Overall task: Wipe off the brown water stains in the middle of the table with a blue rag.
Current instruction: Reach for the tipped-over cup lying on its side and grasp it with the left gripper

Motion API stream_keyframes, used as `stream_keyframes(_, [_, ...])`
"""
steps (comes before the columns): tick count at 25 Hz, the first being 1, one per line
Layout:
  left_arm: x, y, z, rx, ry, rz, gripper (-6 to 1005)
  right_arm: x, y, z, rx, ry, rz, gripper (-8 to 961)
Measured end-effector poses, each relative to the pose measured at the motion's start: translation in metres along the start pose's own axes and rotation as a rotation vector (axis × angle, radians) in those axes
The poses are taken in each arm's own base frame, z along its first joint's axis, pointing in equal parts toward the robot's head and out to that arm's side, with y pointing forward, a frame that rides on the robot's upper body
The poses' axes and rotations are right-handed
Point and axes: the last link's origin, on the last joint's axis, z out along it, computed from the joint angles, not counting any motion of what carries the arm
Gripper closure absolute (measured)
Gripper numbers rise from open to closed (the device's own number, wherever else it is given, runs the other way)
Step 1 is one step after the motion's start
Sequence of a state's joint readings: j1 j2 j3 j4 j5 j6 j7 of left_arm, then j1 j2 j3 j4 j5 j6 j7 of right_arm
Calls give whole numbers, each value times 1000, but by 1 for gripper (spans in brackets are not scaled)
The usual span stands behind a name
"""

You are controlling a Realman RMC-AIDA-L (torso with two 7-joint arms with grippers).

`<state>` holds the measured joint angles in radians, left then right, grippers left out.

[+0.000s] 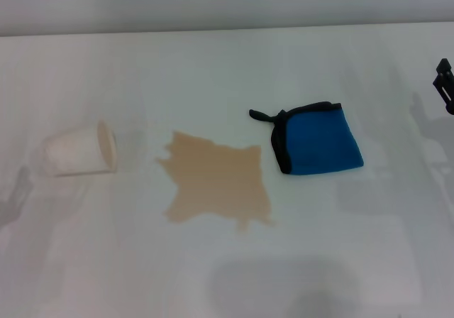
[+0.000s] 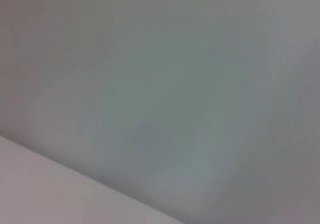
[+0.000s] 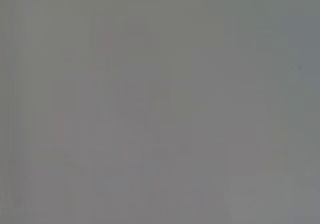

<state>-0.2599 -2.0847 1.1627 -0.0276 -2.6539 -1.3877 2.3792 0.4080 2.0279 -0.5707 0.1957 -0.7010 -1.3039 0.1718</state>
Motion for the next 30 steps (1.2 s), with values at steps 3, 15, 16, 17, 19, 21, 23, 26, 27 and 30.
stream_keyframes(3, [-1,1,0,-6,-6,2,111,0,0,0,0,1,1,126])
stream_keyframes(15, [2,4,2,-39,-2,13,113,0,0,0,0,2,3,126])
stream_keyframes(16, [4,8,6,-67,4,22,113,0,0,0,0,2,3,126])
stream_keyframes(17, [6,10,9,-87,8,30,113,0,0,0,0,2,3,126])
stream_keyframes(19, [12,16,17,-142,20,56,113,0,0,0,0,2,2,126])
stream_keyframes(21, [18,21,25,-188,28,84,114,0,0,0,0,3,1,126])
stream_keyframes(23, [25,26,33,-240,36,121,114,1,0,0,1,5,1,126])
stream_keyframes(26, [40,35,45,-316,62,176,114,1,-1,0,1,5,0,126])
stream_keyframes(27, [46,36,49,-341,71,190,114,1,-1,0,1,6,0,126])
stream_keyframes(30, [67,40,62,-428,68,242,115,2,-2,0,4,16,-1,126])
